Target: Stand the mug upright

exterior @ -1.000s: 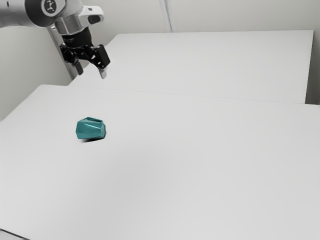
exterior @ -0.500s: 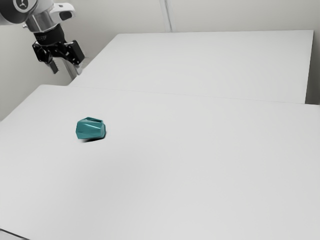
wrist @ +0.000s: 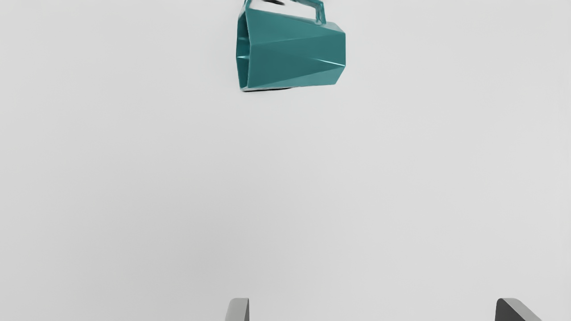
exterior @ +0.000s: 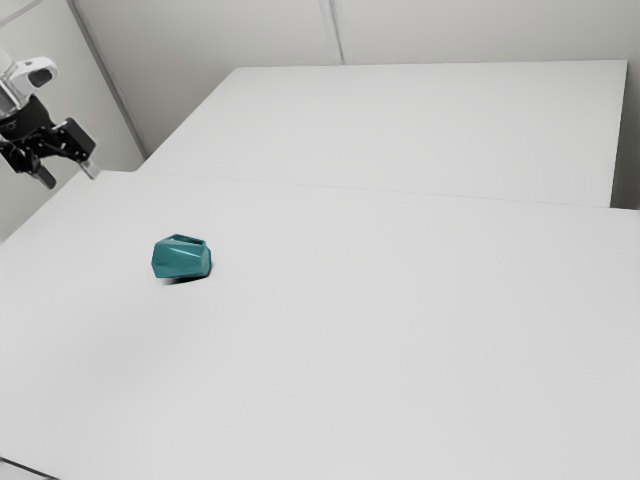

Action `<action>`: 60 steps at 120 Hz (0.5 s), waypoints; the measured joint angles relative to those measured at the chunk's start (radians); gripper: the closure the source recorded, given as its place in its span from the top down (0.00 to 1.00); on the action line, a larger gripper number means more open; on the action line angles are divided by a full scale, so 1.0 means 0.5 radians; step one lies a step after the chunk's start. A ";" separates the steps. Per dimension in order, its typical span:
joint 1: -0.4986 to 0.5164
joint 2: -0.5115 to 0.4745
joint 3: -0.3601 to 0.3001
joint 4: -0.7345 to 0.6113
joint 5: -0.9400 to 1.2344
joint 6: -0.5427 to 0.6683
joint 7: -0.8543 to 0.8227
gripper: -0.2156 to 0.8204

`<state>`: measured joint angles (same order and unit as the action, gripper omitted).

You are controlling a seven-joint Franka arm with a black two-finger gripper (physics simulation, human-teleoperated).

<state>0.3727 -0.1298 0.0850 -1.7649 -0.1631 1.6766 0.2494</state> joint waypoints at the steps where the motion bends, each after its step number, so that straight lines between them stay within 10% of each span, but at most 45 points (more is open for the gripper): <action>1: 0.004 0.003 0.003 -0.006 -0.012 0.012 0.013 0.79; 60: 0.143 0.401 0.212 -0.082 -0.678 0.490 0.819 0.79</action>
<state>0.4444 0.0706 0.1910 -1.8057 -0.5022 1.9216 0.6589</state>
